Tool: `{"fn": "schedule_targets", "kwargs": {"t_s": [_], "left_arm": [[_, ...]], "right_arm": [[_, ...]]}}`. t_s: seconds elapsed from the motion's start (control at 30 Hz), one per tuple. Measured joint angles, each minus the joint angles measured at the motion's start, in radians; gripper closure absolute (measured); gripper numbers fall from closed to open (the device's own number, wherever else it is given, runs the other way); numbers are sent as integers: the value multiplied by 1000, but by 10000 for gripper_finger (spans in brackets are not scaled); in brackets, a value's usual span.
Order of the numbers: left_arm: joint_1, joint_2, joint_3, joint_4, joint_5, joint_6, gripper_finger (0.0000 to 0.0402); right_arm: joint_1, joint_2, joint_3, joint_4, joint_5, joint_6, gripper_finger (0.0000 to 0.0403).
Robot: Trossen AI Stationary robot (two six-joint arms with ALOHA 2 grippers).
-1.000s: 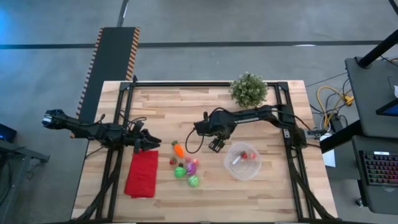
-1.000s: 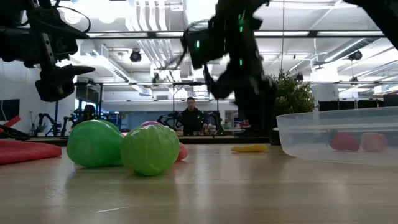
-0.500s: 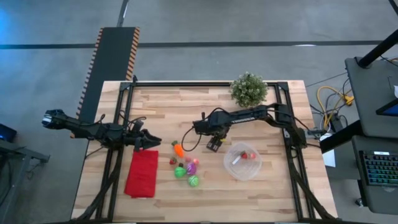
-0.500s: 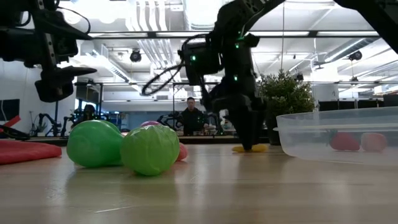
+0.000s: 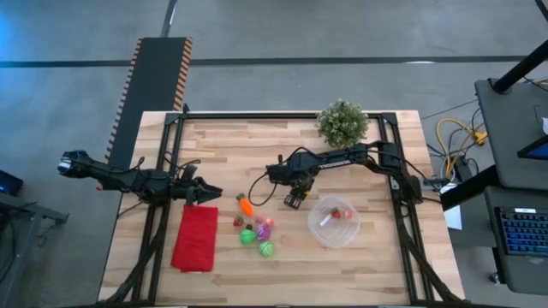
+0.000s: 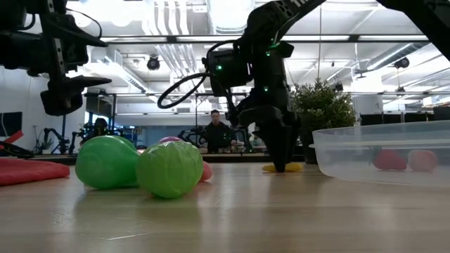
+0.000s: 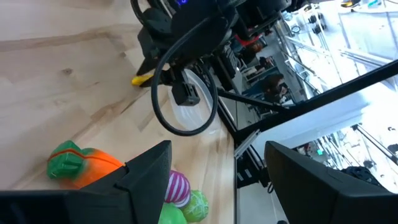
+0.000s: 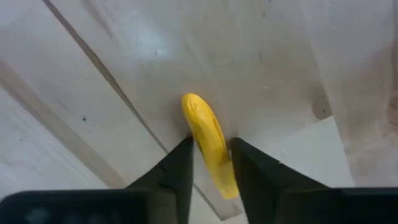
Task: Pick and placing Produce into tupperware
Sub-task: Put the yellow corn into the transparent bin
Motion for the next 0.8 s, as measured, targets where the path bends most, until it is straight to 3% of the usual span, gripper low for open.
{"fn": "schedule_targets", "kwargs": {"t_s": [0.27,0.53,0.8], "left_arm": [[0,0,0,-4,-2,3,158],[0,0,0,-4,-2,18,158],[0,0,0,-4,-2,36,158]], "right_arm": [[0,-16,4,-1,-21,23,387],[21,-195,8,-76,-9,157,384],[171,-409,-62,-242,-44,501,383]]}}
